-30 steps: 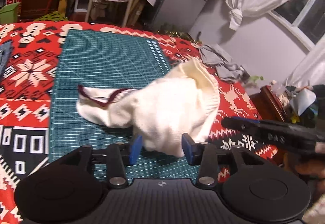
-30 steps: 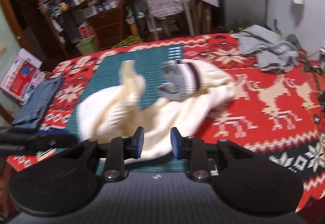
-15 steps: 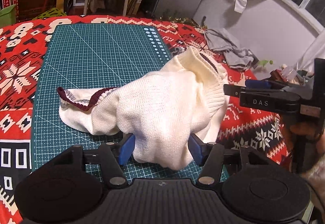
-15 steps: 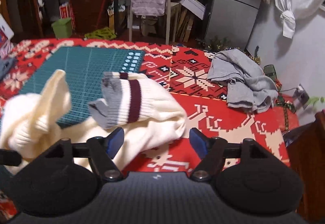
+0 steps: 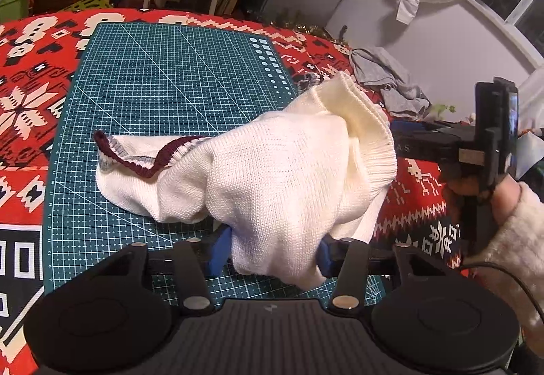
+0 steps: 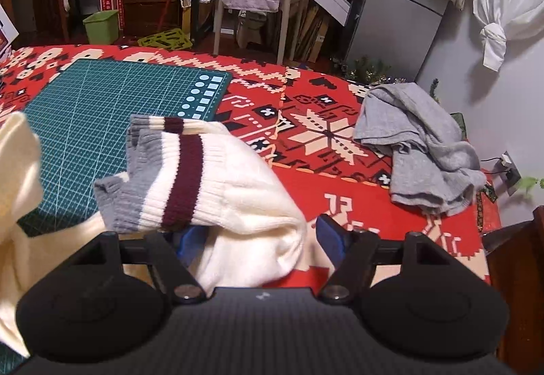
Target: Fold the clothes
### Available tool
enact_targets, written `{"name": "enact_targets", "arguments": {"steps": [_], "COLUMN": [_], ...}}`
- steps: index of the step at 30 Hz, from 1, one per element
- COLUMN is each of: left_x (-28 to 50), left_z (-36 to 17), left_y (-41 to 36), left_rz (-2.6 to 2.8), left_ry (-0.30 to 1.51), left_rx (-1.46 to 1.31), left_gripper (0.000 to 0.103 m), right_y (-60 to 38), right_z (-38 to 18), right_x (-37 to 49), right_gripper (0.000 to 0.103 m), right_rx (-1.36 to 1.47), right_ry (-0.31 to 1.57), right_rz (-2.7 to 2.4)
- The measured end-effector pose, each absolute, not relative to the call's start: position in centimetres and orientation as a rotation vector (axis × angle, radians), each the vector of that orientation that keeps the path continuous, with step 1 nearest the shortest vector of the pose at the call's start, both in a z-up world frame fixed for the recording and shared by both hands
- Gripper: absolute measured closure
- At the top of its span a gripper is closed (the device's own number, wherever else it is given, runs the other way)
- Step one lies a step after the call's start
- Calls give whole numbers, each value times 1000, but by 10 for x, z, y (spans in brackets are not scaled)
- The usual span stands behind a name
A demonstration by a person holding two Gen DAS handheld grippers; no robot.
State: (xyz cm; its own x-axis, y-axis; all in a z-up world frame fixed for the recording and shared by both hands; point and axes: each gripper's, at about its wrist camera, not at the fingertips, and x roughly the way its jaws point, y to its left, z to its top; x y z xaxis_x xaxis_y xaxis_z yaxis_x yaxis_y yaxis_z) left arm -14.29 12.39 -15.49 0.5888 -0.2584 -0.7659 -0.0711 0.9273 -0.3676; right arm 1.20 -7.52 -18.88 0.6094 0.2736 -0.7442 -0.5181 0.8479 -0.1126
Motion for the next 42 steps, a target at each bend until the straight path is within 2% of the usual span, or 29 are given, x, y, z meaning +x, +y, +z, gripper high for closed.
{"name": "enact_targets", "arguments": {"steps": [1, 3, 5, 11, 23, 29, 35, 38, 42], "left_x": [-144, -145, -147, -145, -124, -142, -166, -177, -188], "left_z": [-155, -154, -153, -147, -156, -157, -154, -150, -141], "left_y": [125, 128, 130, 153, 206, 208, 205, 206, 205], "left_rz": [-109, -100, -88, -8, 64, 58, 55, 60, 48], "left_ry": [937, 929, 919, 854, 802, 833, 863, 859, 856], "left_rx": [-384, -387, -388, -377, -463, -493, -506, -526, -550], "left_gripper": [65, 70, 75, 81, 83, 81, 79, 78, 77], "right_y": [-75, -78, -85, -111, -109, -114, -120, -118, -98], "right_z": [-190, -190, -187, -177, -167, -155, -130, -121, -115], "right_x": [13, 13, 11, -16, -121, -115, -117, -111, -100], "right_gripper": [42, 63, 76, 86, 87, 83, 79, 70, 69], "right_rx": [-322, -295, -243, -126, -73, -88, -163, -170, -207], "right_ry": [794, 802, 821, 893, 994, 1012, 944, 907, 854], "right_rz": [469, 464, 460, 473, 558, 557, 584, 586, 644]}}
